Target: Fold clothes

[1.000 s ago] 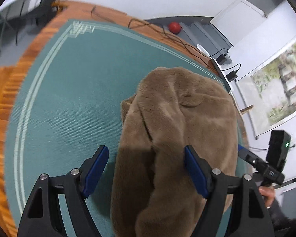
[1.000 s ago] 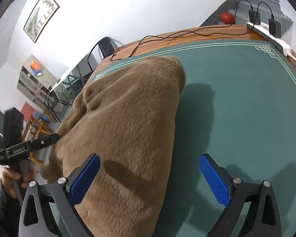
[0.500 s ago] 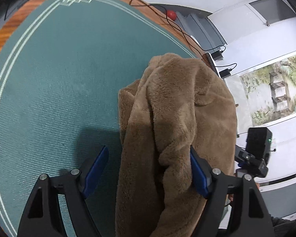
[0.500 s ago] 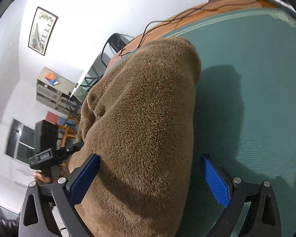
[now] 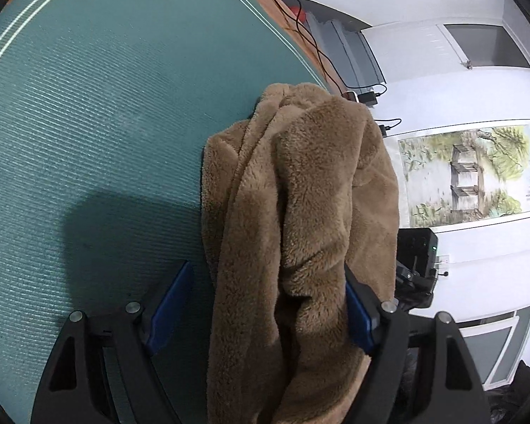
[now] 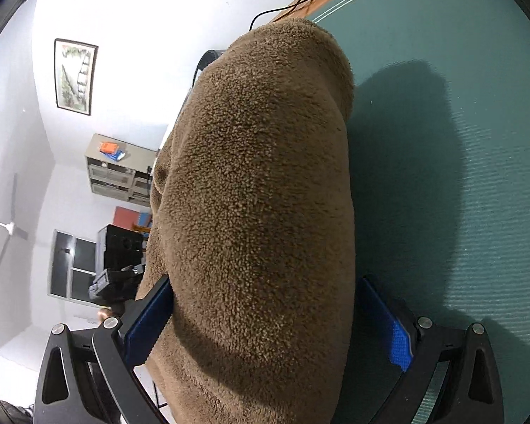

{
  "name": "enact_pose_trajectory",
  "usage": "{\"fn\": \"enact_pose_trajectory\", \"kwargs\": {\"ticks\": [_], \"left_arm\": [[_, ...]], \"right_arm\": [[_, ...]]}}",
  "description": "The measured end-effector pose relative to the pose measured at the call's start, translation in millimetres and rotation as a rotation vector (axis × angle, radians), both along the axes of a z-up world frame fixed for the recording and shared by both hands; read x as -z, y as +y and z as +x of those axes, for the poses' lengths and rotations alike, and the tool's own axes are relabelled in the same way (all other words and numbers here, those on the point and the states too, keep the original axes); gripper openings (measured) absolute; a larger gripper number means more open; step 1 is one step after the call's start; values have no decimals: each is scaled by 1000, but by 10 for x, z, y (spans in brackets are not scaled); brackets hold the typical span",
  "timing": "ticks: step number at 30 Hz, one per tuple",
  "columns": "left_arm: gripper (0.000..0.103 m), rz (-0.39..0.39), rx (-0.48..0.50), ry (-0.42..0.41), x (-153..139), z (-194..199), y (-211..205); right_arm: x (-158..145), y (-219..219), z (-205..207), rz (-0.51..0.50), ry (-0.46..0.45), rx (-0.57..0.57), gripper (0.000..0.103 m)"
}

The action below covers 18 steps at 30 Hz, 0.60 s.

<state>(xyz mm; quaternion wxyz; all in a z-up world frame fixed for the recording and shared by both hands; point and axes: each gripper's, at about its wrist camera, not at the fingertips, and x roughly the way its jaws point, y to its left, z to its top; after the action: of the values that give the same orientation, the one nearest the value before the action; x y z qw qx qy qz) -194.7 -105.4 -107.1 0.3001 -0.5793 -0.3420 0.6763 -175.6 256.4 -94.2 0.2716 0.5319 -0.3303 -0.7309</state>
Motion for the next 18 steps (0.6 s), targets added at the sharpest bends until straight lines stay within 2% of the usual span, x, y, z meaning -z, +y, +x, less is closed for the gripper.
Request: {"fn": "enact_pose_trajectory", "kwargs": {"ticks": [2,4,13,14,16,18], "left_arm": [[82,30,32,-14,26,-25,103],[82,27,55,-8,19,-6,154],[81,20,67,2,-1,-9,249],[80,19,66,4,-5,-5,255],[68,26,65,1,0,2,259],[63,34,65,2,2,18,258]], "right_arm": [[26,-9,-37,-26,-17,-12,102],[46,-27,-71,-45,-30,-23,102],[45,-233,-169,-15,-18,-72,101],[49,-250,-177,-9,-22,-77,95],[68,-270,-183,-2,-31,-76,82],[72,-290,-169,15,-27,-68,66]]}}
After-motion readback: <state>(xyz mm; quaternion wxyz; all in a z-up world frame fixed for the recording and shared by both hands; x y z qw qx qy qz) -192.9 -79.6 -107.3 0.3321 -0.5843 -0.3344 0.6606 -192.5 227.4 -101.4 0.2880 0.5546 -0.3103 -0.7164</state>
